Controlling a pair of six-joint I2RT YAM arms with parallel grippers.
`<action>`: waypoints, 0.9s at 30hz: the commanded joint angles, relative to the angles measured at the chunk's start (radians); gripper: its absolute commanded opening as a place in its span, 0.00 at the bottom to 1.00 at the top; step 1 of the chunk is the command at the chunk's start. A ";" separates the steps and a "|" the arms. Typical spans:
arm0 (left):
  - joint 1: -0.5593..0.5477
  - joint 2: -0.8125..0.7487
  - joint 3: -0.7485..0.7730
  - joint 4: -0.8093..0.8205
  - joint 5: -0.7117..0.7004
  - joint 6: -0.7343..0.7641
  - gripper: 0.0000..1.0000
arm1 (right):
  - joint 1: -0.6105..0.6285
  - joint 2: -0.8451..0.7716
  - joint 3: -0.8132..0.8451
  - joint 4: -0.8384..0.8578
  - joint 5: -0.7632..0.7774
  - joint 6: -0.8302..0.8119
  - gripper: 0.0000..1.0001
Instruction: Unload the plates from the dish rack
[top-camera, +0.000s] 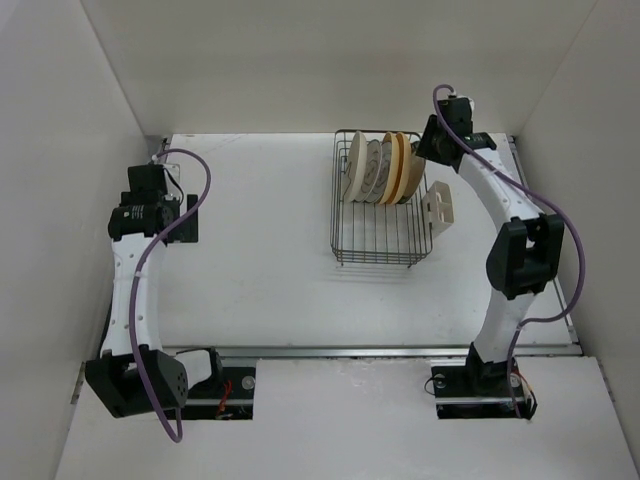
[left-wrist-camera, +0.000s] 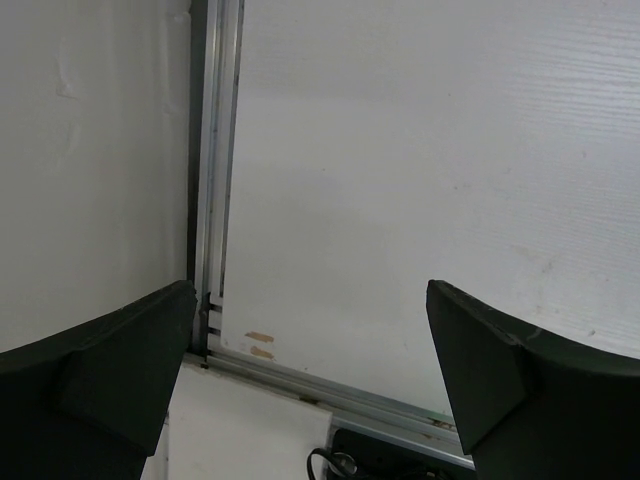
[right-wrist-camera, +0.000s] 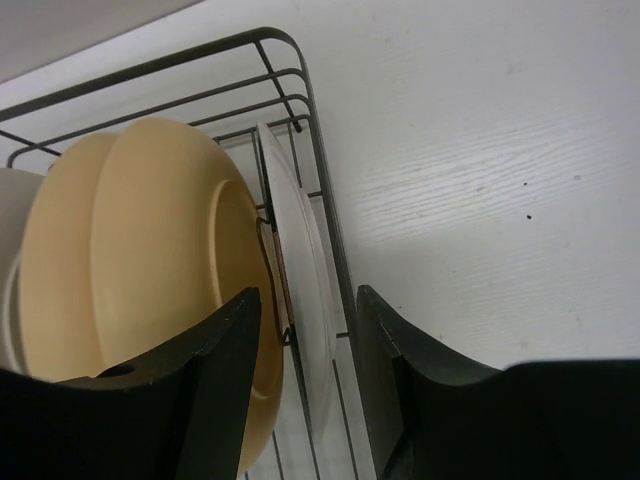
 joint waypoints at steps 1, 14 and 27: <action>-0.001 0.015 0.046 0.005 -0.026 0.011 1.00 | 0.005 0.042 0.056 0.008 -0.004 -0.023 0.49; -0.001 0.035 0.073 0.005 0.017 0.000 1.00 | 0.026 0.009 0.090 0.031 0.154 -0.136 0.00; -0.011 0.026 0.153 0.005 0.218 0.009 1.00 | 0.115 -0.089 0.219 0.034 0.600 -0.255 0.00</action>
